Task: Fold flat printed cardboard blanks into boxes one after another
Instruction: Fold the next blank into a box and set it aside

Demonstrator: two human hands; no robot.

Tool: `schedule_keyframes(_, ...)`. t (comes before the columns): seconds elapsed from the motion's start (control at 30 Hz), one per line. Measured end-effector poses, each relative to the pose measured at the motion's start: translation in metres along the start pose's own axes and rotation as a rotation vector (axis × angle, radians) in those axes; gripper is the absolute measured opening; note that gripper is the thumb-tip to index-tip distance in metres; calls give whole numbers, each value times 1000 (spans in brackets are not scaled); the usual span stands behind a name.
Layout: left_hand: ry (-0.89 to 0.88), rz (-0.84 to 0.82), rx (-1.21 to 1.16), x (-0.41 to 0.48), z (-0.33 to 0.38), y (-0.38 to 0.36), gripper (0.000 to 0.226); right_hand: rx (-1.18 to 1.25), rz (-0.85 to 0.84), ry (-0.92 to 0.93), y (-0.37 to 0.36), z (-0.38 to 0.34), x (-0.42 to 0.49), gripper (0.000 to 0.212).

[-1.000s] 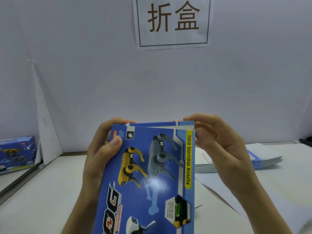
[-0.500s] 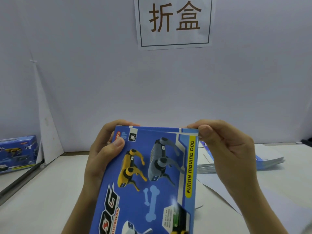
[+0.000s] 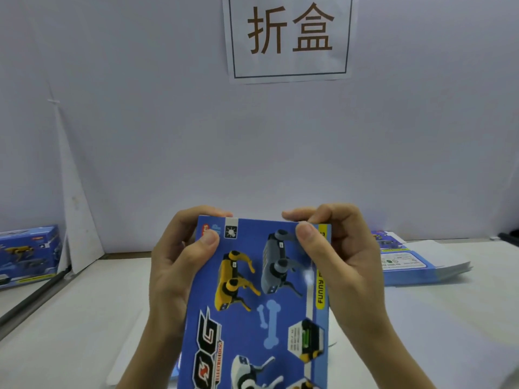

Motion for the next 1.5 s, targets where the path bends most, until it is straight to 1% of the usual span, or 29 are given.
schedule_keyframes(0.1,-14,16,-21,-4,4,-4,21,-6,-59,-47,0,3,-1,17)
schedule_keyframes(0.23,-24,-12,-5,-3,11,-5,21,85,-76,-5,0,-2,-1,7)
schedule_keyframes(0.3,-22,-28,-10,-4,9,-5,21,99,-83,-5,0,-3,0,5)
schedule_keyframes(0.4,-33,-38,-9,-5,7,-5,17,55,-68,21,0,-4,0,2)
schedule_keyframes(0.47,-90,-55,15,-4,11,-5,12,12,-49,33,2,-3,0,3)
schedule_keyframes(0.5,-123,-64,15,-4,13,-4,12,-11,-53,25,1,-1,1,9)
schedule_keyframes(0.53,-153,-59,10,-3,14,-2,13,-56,-61,-7,1,3,2,23)
schedule_keyframes(0.57,-188,-44,2,-2,16,3,15,-114,-83,-66,3,10,4,42)
schedule_keyframes(0.6,-220,-26,3,0,17,8,16,-162,-125,-159,4,19,4,62)
schedule_keyframes(0.63,-240,-21,16,2,19,12,18,-172,-186,-269,4,29,3,76)
schedule_keyframes(0.67,-235,-32,44,5,18,16,20,-164,-255,-358,4,37,1,83)
schedule_keyframes(0.7,-207,-59,87,7,17,18,23,-176,-312,-387,4,41,-1,81)
schedule_keyframes(0.73,-159,-97,144,10,14,19,27,-233,-337,-362,4,41,0,74)
schedule_keyframes(0.77,-111,-142,218,12,12,20,32,-291,-340,-313,6,39,2,70)
schedule_keyframes(0.83,-71,-228,423,12,12,21,47,-342,-336,-230,6,32,5,71)
schedule_keyframes(0.93,-176,-341,790,5,22,12,69,-401,-374,-112,5,19,6,75)
schedule_keyframes(0.97,-201,-374,858,3,22,6,76,-444,-397,-67,3,15,5,73)
schedule_keyframes(1.0,-189,-395,870,1,19,1,83,-484,-418,-29,-1,12,4,71)
schedule_keyframes(1.03,-163,-392,852,1,14,-3,88,-521,-427,2,-3,11,4,70)
schedule_keyframes(1.1,-148,-290,823,3,7,-1,97,-584,-368,32,-3,12,5,66)
schedule_keyframes(1.17,-111,-174,715,9,0,7,100,-664,-192,-14,11,16,10,65)
schedule_keyframes(1.27,-37,-108,375,16,-19,20,87,-801,151,-194,48,28,14,85)
schedule_keyframes(1.3,17,-87,235,18,-31,26,83,-770,209,-290,58,35,13,88)
schedule_keyframes(1.33,106,-69,76,18,-45,29,79,-668,217,-404,63,46,11,88)
schedule_keyframes(1.37,206,-65,-54,18,-59,30,73,-509,191,-501,62,59,8,84)
schedule_keyframes(1.4,295,-80,-121,17,-71,29,66,-330,154,-552,59,69,6,78)
schedule_keyframes(1.43,364,-115,-111,15,-81,29,62,-181,138,-564,56,74,5,69)
schedule_keyframes(1.47,417,-164,-47,12,-89,30,62,-97,152,-543,56,76,6,59)
schedule_keyframes(1.5,468,-207,51,8,-97,31,68,-78,176,-501,58,76,7,51)
Point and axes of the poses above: each hand's wrist, its own x-axis towards the middle knuckle, its own y-axis out of the back of the hand, z = x × y, the point moved 8 cm from there along x, towards the middle knuckle, and after that the axes turned 1 degree about -x, right-handed, at the moved point
